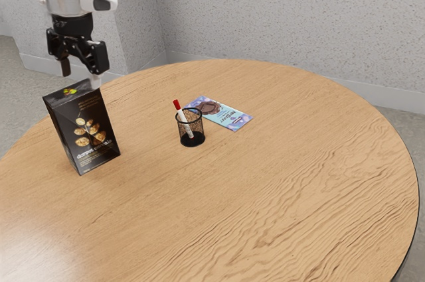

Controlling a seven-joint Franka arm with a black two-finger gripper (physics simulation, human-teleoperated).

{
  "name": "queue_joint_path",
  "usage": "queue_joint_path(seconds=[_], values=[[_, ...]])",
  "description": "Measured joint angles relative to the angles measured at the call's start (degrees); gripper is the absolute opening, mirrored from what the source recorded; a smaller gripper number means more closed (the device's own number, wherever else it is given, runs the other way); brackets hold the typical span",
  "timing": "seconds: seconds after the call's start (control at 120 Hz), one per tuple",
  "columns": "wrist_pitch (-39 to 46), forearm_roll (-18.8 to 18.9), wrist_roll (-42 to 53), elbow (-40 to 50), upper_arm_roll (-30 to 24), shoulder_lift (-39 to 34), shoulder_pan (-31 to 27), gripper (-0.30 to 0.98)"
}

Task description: Take the marker out of the pen holder and place it to the left of the pen holder.

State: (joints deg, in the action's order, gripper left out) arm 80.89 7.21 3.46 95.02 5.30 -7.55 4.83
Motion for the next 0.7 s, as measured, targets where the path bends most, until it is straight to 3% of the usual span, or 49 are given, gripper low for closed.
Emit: queue_joint_path(seconds=[0.125,0.458,0.7], values=[[2.6,0.1,-1.9,-0.3,-0.5,1.8,-0.2,0.69],[21.6,-1.3,-5.4,-0.3,-1.0,18.9,2.0,0.69],[33.2,-3.6,-6.4,-3.6,-0.7,29.3,-0.3,0.69]])
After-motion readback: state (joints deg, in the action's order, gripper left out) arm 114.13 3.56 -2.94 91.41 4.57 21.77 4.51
